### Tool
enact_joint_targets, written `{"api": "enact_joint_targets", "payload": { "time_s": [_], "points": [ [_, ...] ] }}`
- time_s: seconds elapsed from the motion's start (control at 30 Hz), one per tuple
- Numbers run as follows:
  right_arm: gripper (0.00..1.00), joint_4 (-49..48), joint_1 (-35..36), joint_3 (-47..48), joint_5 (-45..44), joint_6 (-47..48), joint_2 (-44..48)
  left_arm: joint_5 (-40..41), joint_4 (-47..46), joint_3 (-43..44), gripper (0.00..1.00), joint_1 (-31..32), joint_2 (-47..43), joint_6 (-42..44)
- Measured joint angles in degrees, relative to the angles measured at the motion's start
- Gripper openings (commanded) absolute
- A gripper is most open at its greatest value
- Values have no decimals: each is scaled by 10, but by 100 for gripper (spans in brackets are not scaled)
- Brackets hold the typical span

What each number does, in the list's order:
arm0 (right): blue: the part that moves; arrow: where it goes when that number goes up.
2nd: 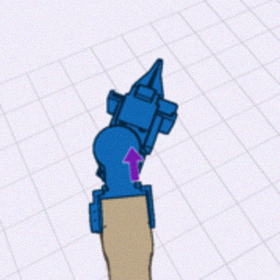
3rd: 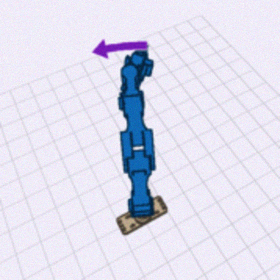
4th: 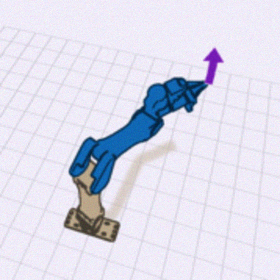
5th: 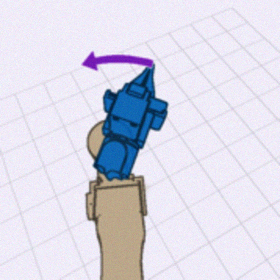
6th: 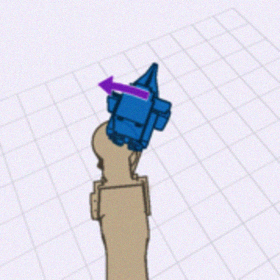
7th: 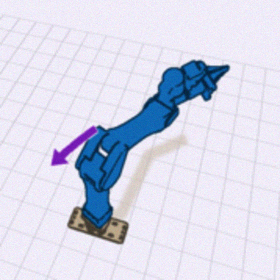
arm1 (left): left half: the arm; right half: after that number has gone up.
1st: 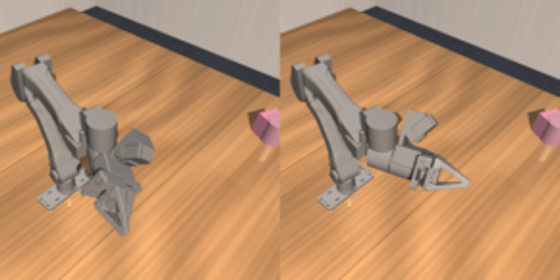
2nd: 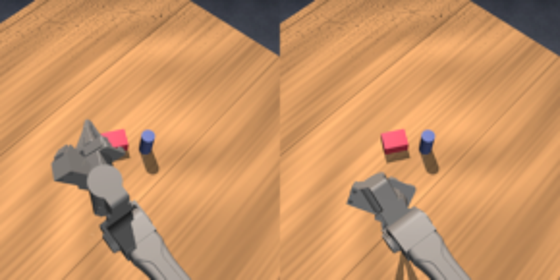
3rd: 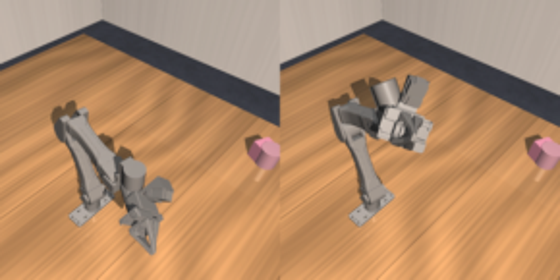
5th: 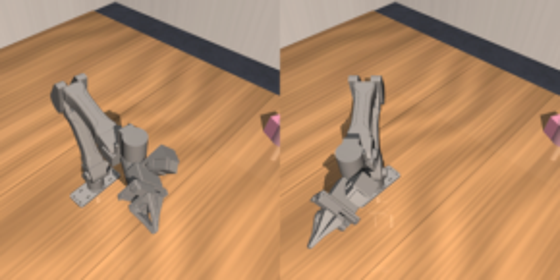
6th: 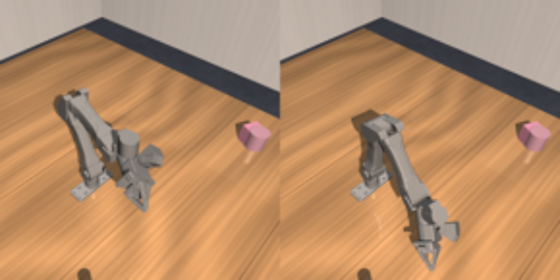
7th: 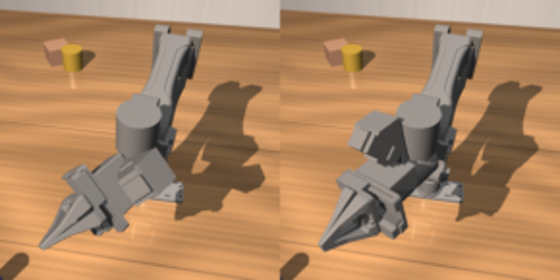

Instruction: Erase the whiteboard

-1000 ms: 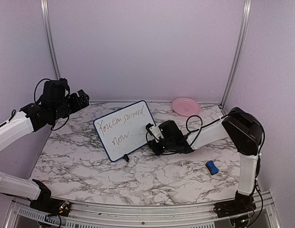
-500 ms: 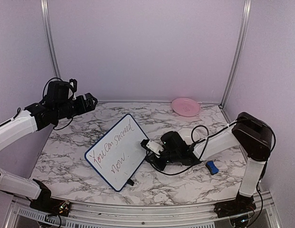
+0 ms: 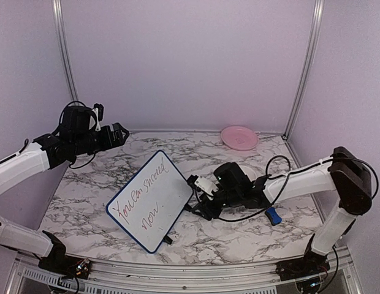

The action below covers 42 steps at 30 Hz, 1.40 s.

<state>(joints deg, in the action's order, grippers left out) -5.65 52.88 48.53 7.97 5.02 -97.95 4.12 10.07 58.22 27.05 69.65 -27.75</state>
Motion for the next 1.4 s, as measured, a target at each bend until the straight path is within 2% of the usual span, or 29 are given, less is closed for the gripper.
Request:
{"api": "enact_joint_targets", "payload": {
  "time_s": [0.2, 0.4, 0.57, 0.73, 0.9, 1.0, 1.23, 1.4],
  "points": [
    [68, 133, -66, -28, -21, -88, 139, -23, -3, -3, 99, 0, 15, 17],
    [73, 314, -140, -53, -102, -201, 230, -57, -8, -3, 99, -2, 35, 28],
    [89, 395, -171, -53, -161, -290, 239, -77, -9, -3, 99, -2, 47, 28],
    [91, 433, -194, -59, -215, -354, 235, -87, -20, -5, 99, -2, 47, 27],
    [92, 426, -237, -97, -221, -372, 218, -92, -31, -7, 99, -2, 47, 27],
    [85, 427, -245, -114, -216, -380, 215, -94, -37, -7, 99, -2, 47, 27],
    [56, 420, -242, -118, -168, -385, 223, -97, -39, -7, 99, -2, 47, 27],
    [32, 405, -215, -129, -123, -384, 233, -98, -40, -8, 99, -4, 47, 25]
  ]
}}
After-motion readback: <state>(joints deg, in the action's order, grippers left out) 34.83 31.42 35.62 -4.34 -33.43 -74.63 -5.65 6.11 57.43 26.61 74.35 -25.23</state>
